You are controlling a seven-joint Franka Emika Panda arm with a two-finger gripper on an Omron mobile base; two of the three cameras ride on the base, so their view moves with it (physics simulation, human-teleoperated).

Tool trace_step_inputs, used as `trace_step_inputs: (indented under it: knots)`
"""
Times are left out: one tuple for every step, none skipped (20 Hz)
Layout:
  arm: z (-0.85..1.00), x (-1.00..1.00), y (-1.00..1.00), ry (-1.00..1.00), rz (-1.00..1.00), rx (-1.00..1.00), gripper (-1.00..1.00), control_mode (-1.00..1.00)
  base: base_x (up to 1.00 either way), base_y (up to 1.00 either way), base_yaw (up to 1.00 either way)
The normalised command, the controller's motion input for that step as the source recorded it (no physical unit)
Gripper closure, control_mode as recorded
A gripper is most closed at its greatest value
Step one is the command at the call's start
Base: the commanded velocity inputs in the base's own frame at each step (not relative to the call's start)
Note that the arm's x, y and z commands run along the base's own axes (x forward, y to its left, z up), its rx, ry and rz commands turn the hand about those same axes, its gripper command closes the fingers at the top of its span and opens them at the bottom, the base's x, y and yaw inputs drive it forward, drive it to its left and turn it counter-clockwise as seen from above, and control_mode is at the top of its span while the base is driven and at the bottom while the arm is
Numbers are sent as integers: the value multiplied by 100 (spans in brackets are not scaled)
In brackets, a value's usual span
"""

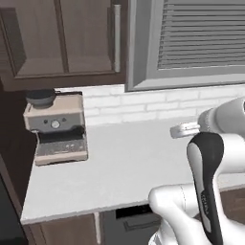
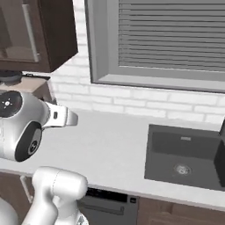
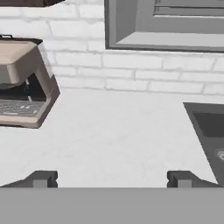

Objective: Navigate to the dishwasher.

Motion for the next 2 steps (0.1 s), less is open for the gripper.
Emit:
trace_step_inputs:
  knots:
    - [0, 0, 0, 0, 0, 0, -100, 100, 100, -86, 49]
    - [0, 0, 0, 0, 0, 0, -100, 100, 100, -93, 48]
